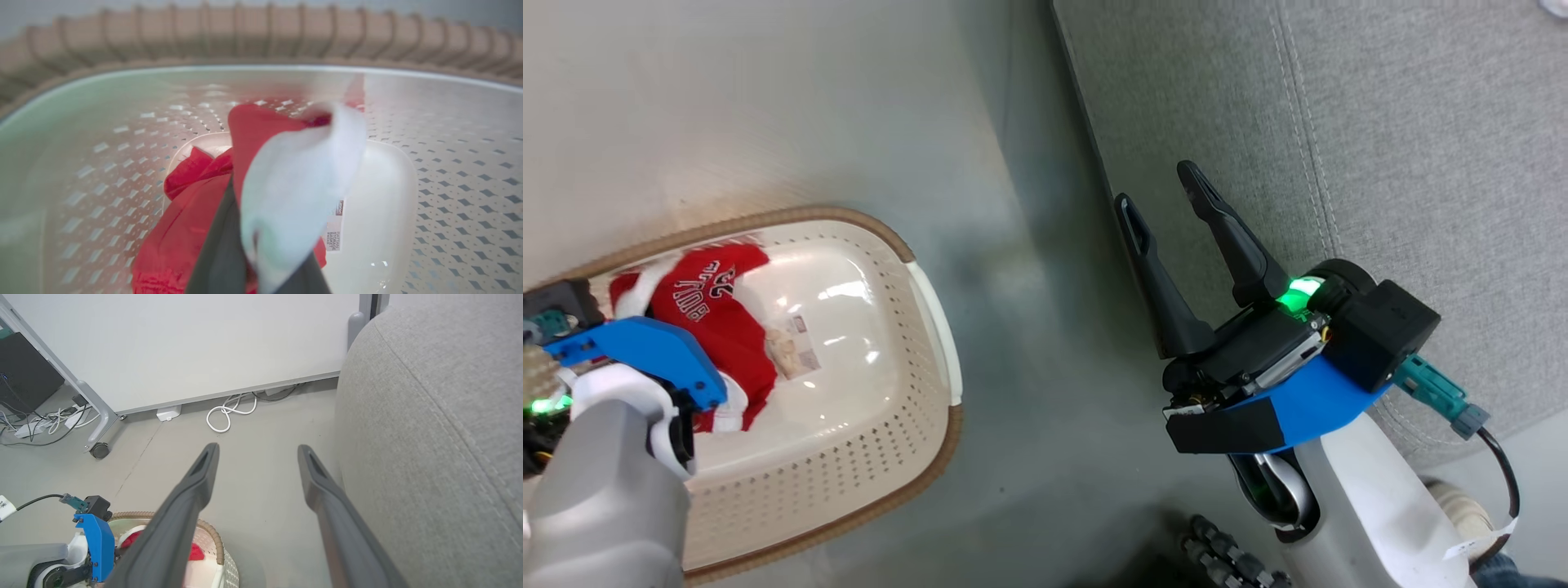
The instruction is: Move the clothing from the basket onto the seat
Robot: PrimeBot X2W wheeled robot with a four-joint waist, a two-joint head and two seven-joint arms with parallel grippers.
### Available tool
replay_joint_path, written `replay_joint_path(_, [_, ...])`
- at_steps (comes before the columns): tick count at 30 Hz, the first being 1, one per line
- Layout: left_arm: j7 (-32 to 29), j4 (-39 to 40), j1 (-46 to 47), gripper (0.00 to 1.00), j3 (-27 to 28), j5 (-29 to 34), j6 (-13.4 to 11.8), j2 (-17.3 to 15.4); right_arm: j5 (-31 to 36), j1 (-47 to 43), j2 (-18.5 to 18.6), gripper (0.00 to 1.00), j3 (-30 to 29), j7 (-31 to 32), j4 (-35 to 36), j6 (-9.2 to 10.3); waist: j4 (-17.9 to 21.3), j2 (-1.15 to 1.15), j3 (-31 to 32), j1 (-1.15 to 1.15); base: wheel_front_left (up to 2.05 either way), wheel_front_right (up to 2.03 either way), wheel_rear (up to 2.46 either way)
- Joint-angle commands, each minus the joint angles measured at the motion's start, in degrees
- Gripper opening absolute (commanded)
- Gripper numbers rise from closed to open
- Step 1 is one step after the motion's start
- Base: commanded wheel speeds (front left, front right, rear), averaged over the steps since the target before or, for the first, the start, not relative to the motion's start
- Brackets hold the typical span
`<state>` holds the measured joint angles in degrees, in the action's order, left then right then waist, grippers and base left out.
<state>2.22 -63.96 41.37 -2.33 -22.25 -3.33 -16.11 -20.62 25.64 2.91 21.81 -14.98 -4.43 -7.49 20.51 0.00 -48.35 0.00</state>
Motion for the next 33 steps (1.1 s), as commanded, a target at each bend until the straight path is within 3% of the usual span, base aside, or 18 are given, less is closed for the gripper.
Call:
replay_joint_path(1, [0.7, -0.8, 1.0, 0.0, -0.1, -0.4, 0.6, 0.3, 0.5, 0.4, 0.0, 1.0, -0.2, -0.3, -0.3, -0.01, -0.3, 0.0, 1.1, 0.0, 0.0, 0.0, 0.0])
replay_joint_path(13, [5.0, -7.5, -3.4, 0.0, -2.5, -1.6, 6.5, 8.0, 4.9, -3.7, 0.0, 1.0, -1.5, -0.3, -4.9, -0.01, -8.0, 0.0, 16.7, 0.0, 0.0, 0.0, 0.0])
replay_joint_path(19, [9.2, -7.6, -6.2, 0.0, -6.9, 0.6, 10.0, 10.4, 6.5, -7.1, 0.0, 1.0, -2.0, -0.3, -7.4, -0.01, -13.0, 0.0, 26.5, 0.0, 0.0, 0.0, 0.0])
replay_joint_path(26, [11.4, -2.0, -4.0, 0.0, -12.4, -0.4, 10.9, 12.8, 8.3, -11.5, 0.0, 1.0, -3.5, 0.8, -9.0, -0.01, -18.3, 0.0, 35.2, 0.0, 0.0, 0.0, 0.0])
replay_joint_path(33, [10.1, 12.5, -4.3, 0.0, -22.5, -10.0, 10.9, 13.2, 8.6, -14.3, 0.0, 1.0, -3.4, 3.3, -7.5, -0.01, -21.2, 0.0, 39.6, 0.0, 0.0, 0.0, 0.0])
